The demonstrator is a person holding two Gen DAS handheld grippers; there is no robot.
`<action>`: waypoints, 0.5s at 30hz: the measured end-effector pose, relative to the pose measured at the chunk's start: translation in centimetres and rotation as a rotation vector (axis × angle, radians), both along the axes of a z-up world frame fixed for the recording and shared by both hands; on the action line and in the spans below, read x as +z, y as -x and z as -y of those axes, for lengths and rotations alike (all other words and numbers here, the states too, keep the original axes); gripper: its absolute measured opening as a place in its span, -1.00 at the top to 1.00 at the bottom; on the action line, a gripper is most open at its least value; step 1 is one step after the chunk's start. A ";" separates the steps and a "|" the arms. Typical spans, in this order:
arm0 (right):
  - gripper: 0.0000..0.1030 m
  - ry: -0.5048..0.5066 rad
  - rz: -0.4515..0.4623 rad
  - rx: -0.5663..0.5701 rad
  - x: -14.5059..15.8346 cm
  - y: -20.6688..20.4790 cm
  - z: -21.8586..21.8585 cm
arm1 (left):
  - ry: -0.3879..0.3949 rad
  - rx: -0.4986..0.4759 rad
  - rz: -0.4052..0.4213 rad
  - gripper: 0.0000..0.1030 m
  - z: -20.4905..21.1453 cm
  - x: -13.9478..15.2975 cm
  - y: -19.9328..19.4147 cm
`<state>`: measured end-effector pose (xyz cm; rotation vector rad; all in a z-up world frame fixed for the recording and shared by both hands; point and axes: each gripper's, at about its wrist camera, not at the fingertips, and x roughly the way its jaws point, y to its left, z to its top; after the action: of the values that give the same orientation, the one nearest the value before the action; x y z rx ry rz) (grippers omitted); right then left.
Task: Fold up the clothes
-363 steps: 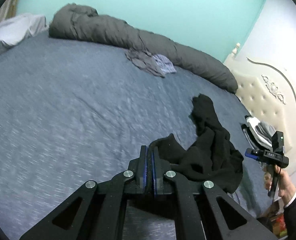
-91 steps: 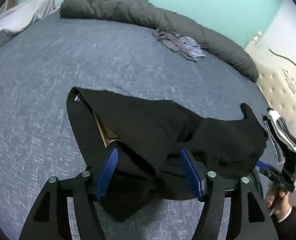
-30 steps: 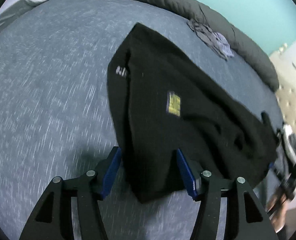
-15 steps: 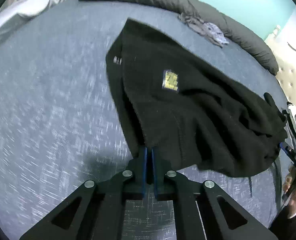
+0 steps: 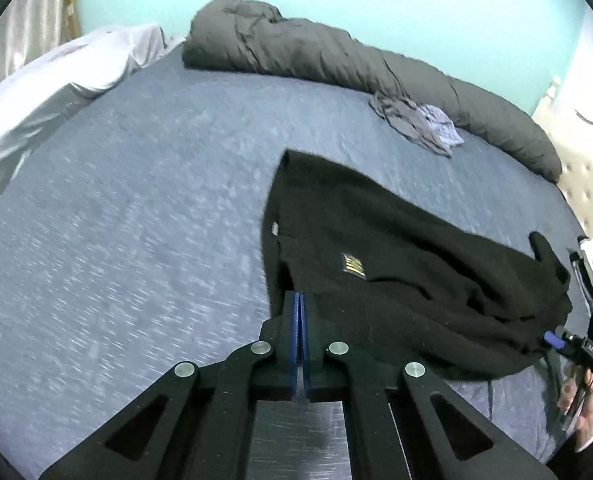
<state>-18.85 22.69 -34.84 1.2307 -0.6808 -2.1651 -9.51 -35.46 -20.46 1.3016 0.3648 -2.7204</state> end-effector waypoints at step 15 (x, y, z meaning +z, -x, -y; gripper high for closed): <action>-0.49 0.057 -0.032 0.126 1.0 -0.7 1.0 | -0.027 0.045 0.102 0.98 2.9 -3.0 -2.2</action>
<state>-18.14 21.72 -33.86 1.1750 -0.6298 -2.0442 -7.27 -38.33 -23.43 1.4154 0.4173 -2.6092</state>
